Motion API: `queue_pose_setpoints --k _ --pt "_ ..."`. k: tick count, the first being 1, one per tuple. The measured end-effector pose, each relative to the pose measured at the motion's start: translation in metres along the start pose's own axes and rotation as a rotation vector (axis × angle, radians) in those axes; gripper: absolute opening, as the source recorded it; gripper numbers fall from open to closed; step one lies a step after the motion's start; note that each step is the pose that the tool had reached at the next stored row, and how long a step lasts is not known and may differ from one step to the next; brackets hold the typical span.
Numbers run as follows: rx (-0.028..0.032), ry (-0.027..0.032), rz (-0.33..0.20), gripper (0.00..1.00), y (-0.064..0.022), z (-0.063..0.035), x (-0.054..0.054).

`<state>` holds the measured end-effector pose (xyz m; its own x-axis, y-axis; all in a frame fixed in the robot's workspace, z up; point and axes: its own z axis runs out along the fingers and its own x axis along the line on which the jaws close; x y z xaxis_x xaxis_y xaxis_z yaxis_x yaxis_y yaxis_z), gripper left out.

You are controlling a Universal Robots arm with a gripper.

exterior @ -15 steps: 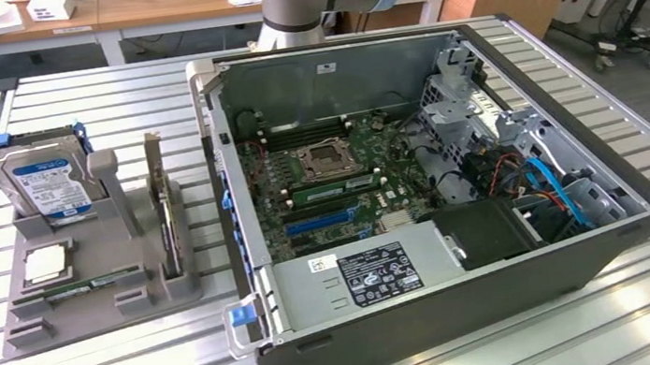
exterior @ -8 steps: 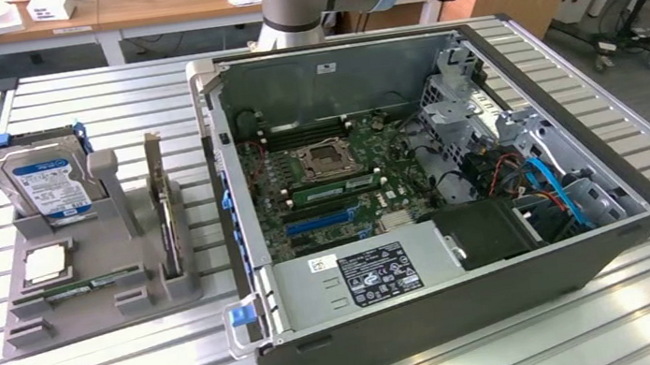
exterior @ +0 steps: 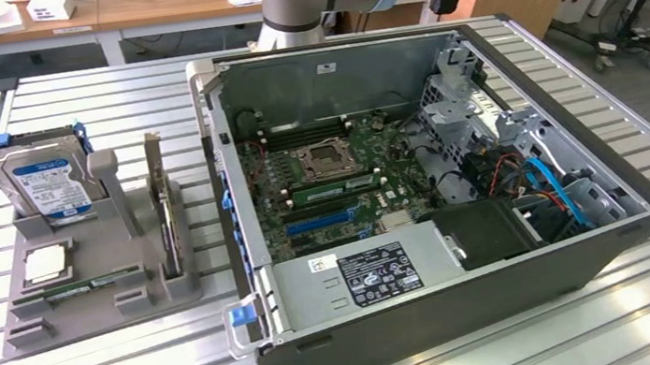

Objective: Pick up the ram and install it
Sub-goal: 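Press down the ram until it locks into place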

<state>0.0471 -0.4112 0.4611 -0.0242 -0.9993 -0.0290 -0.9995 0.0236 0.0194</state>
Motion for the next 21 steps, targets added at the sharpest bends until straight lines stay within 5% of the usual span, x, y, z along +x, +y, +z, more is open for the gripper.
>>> queue_pose_setpoints --k 21 --pt "0.0001 0.0001 0.000 0.10 0.0021 0.0381 0.001"
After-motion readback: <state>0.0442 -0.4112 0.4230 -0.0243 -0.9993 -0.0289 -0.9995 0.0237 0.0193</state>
